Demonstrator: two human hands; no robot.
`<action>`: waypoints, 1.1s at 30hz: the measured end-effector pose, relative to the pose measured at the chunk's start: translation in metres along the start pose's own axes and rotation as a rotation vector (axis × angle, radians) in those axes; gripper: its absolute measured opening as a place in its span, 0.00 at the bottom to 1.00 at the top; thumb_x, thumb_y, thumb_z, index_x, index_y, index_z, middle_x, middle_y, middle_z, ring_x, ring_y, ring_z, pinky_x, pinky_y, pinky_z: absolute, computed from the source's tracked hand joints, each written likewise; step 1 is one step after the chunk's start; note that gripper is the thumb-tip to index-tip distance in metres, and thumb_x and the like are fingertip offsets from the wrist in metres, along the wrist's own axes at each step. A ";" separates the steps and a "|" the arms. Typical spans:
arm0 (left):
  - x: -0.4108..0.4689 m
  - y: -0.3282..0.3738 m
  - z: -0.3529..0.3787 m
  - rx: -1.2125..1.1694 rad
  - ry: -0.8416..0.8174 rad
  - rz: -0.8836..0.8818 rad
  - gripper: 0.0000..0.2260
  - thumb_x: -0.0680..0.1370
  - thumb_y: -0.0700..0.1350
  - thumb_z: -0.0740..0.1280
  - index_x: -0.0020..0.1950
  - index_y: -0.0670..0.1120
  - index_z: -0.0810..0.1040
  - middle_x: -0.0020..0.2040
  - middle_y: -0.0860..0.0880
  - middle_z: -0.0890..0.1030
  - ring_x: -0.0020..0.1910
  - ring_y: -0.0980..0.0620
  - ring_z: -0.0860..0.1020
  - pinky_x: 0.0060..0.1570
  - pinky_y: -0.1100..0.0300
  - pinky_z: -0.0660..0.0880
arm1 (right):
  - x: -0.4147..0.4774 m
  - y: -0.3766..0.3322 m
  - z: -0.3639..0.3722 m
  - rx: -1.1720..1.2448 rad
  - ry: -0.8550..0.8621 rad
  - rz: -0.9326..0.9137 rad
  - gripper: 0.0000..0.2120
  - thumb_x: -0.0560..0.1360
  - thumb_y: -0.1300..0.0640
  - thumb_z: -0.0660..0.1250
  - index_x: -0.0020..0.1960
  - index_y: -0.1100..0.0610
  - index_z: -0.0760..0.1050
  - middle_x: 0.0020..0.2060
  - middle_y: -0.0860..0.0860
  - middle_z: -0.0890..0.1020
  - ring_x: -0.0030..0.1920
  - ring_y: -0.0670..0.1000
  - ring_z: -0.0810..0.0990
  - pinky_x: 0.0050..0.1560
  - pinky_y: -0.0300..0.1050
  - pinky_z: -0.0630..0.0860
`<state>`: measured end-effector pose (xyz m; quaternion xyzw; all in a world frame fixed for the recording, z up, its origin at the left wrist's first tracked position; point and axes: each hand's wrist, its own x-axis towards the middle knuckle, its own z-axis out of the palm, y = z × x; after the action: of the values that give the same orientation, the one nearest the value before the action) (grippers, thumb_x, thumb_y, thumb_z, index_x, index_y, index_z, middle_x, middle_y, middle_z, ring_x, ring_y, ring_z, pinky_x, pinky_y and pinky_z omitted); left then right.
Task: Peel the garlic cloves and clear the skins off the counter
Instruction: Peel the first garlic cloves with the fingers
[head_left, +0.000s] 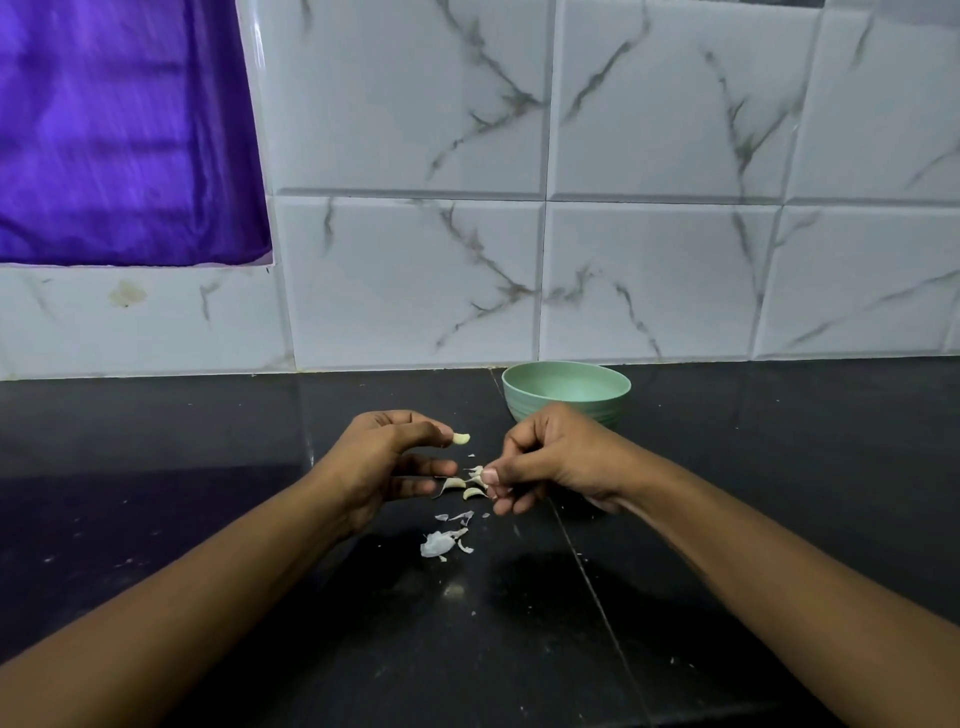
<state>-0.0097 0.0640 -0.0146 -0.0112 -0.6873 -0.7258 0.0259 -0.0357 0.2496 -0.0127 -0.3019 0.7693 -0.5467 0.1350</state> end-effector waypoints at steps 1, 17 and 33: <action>0.000 0.000 0.000 0.004 -0.002 0.000 0.06 0.77 0.35 0.64 0.41 0.40 0.78 0.42 0.44 0.81 0.27 0.55 0.81 0.21 0.66 0.72 | 0.000 0.000 0.002 0.011 0.004 0.012 0.11 0.73 0.66 0.69 0.32 0.62 0.74 0.28 0.52 0.81 0.31 0.49 0.83 0.29 0.34 0.77; -0.001 0.001 -0.001 0.007 -0.012 -0.008 0.08 0.78 0.35 0.62 0.40 0.41 0.77 0.43 0.45 0.80 0.26 0.53 0.80 0.20 0.66 0.71 | 0.000 -0.003 -0.001 -0.248 -0.076 -0.031 0.07 0.78 0.64 0.64 0.47 0.55 0.78 0.35 0.51 0.83 0.36 0.45 0.83 0.34 0.36 0.78; -0.002 0.004 -0.003 -0.029 -0.018 -0.026 0.09 0.77 0.36 0.63 0.38 0.43 0.77 0.35 0.48 0.84 0.24 0.58 0.78 0.21 0.69 0.70 | -0.007 -0.014 -0.009 -0.162 -0.091 -0.213 0.08 0.74 0.65 0.68 0.51 0.57 0.81 0.40 0.49 0.84 0.45 0.46 0.83 0.50 0.38 0.77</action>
<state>-0.0079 0.0611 -0.0110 -0.0090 -0.6771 -0.7358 0.0102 -0.0306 0.2580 0.0028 -0.4164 0.7676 -0.4796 0.0861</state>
